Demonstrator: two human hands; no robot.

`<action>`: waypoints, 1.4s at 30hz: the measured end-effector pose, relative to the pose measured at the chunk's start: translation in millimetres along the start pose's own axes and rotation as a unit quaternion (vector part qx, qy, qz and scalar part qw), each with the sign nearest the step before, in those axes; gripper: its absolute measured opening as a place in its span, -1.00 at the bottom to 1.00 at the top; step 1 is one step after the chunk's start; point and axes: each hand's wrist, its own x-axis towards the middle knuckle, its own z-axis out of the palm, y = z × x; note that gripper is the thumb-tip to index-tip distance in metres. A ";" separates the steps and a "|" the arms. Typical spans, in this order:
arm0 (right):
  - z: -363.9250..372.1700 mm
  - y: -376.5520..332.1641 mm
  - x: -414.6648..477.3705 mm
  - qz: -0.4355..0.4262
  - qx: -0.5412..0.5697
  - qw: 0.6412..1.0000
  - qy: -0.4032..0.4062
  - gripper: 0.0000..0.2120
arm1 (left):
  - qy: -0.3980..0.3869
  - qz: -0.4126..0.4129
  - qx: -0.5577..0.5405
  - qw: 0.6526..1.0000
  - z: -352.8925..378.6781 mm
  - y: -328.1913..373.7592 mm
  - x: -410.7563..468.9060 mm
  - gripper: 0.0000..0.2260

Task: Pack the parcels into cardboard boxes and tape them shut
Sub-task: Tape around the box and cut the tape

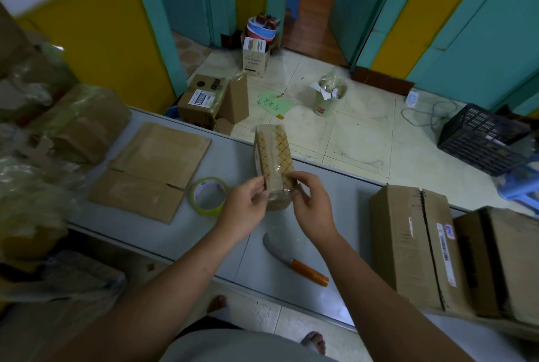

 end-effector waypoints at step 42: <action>-12.2 29.0 6.3 0.047 -0.081 0.994 -0.056 -0.93 | 0.026 0.033 0.176 0.983 -29.1 -23.7 20.5 -0.87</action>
